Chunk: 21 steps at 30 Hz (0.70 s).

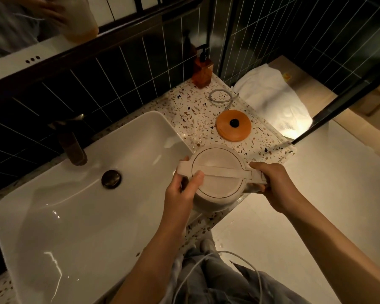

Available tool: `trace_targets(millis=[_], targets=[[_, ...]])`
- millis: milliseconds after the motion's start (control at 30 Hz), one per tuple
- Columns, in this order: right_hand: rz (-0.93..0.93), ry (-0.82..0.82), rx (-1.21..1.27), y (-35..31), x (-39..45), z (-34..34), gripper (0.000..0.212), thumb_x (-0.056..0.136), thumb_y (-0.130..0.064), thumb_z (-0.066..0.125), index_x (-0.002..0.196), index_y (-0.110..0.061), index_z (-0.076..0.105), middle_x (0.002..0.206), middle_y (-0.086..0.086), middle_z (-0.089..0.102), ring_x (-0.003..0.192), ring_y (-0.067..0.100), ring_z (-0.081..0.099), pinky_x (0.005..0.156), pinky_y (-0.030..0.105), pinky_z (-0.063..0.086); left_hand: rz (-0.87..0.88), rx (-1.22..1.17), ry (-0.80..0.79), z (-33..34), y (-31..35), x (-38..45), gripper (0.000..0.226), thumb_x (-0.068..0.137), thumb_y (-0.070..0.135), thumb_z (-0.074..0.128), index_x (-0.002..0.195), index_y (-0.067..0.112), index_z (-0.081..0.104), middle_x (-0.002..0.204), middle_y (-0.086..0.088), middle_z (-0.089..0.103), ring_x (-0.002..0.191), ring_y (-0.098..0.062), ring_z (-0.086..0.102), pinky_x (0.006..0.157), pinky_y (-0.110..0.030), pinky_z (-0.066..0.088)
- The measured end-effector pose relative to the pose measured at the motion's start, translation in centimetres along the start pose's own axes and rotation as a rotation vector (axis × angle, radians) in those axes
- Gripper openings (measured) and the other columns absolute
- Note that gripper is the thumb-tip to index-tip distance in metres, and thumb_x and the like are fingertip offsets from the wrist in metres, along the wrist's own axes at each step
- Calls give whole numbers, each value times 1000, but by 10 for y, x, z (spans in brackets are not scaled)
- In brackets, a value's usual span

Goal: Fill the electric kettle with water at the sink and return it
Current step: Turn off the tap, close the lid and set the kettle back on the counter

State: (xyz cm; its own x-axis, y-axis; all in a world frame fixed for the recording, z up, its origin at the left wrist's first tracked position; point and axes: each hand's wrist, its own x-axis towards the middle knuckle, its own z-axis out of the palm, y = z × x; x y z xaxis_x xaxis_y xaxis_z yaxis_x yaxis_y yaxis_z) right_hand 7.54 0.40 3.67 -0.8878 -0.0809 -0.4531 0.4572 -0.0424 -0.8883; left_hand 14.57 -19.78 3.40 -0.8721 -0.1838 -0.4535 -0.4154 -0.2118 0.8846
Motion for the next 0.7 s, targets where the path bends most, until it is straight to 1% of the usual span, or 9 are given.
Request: trace_targets(millis=[100,233,367,433,500,533,567,633,700], targets=[[-21,-45,22,-6,8,-4,25,92,-8,51,84,-5,74,79,7,78,76,22,74,64,28,59,-2,-61,15,6,6,6,51,89,31,64,138,29,53,126,8,65,118,-11,59,90,-22,47],[-70,-103,98,-20,27,-13,40,93,-6,47,73,-17,80,84,3,79,81,20,75,64,27,60,53,-68,-6,20,17,19,48,88,33,66,135,32,56,126,11,67,118,-7,60,98,-26,46],[-105,-138,105,-44,56,-31,24,80,-20,57,74,-15,79,81,7,77,78,22,74,58,24,57,80,-70,-7,44,31,42,60,80,41,71,137,33,54,128,13,66,120,-5,58,100,-26,46],[-96,-177,82,-54,75,-44,27,78,-23,55,64,-15,77,65,3,73,72,19,72,60,26,59,77,-94,28,63,37,56,73,69,49,71,137,31,53,129,11,65,121,-6,57,101,-28,46],[-102,-194,47,-66,94,-55,45,87,-18,52,45,-17,69,45,-2,63,55,11,67,57,23,56,70,-134,57,83,41,70,80,63,52,72,138,30,53,130,10,65,122,-7,57,101,-29,46],[-112,-202,31,-71,106,-61,53,91,-14,49,40,-17,67,42,-3,61,50,9,65,54,22,54,67,-164,76,93,41,78,80,63,52,72,138,31,53,130,11,65,121,-7,58,101,-29,47],[-104,-210,16,-77,117,-66,52,91,-12,49,42,-16,67,43,-2,63,49,9,65,52,22,54,63,-185,98,105,40,85,78,65,52,72,138,32,53,129,13,65,121,-5,58,101,-30,46],[-75,-221,-2,-87,142,-82,28,81,-19,59,59,-8,71,52,3,67,53,16,67,49,25,54,56,-215,167,128,39,99,74,69,51,72,138,35,52,130,16,63,122,-4,56,103,-31,45],[-57,-242,-1,-90,170,-98,36,75,-24,62,70,11,66,63,25,61,64,33,63,53,33,56,49,-291,237,151,37,115,72,69,48,73,136,35,53,131,14,64,123,-7,57,103,-33,45]])
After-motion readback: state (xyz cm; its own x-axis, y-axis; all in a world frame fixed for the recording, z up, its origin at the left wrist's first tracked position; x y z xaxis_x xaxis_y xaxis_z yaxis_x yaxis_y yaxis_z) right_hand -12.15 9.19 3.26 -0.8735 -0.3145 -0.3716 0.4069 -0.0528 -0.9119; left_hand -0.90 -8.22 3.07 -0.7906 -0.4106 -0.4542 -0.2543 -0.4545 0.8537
